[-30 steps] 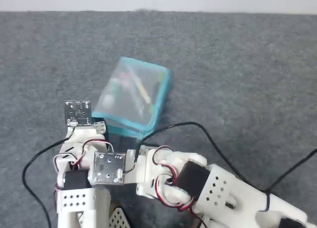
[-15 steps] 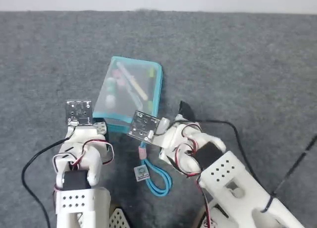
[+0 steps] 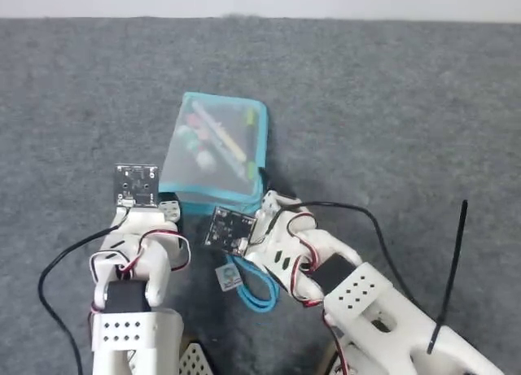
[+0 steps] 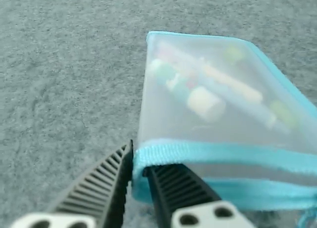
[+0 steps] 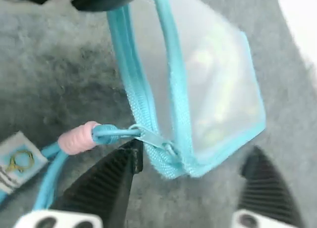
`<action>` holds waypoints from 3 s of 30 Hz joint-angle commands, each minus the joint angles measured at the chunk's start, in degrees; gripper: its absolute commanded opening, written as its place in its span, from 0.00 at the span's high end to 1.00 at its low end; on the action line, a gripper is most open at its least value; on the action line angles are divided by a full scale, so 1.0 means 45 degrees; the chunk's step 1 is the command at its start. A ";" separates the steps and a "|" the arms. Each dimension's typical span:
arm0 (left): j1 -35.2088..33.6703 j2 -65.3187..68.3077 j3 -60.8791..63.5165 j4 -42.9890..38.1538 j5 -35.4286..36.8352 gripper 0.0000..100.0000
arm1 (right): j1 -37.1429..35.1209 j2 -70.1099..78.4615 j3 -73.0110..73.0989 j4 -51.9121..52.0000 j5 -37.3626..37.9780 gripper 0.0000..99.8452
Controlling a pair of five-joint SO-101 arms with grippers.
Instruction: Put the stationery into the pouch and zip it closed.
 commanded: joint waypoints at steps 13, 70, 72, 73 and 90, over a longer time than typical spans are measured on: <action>0.0176 -0.0117 -0.0908 0.0020 -0.0098 0.99 | 0.0342 0.3272 -0.1094 -0.0694 0.2481 0.78; 0.4454 -0.0117 -0.3116 0.3731 -0.1797 0.82 | 0.4249 0.3800 -0.7971 0.6847 -0.4122 0.99; 0.4923 -0.0117 -0.2745 0.3438 -0.1817 0.78 | 0.4171 0.3038 -0.7619 0.6945 -0.4142 0.99; 0.5138 -0.0117 -0.2510 0.3243 -0.1817 0.77 | 0.3995 0.2725 -0.7424 0.6965 -0.4142 0.99; 0.5822 -0.0195 -0.0440 0.0254 -0.1602 0.86 | 0.1924 0.1866 -0.5626 0.7121 -0.4024 0.99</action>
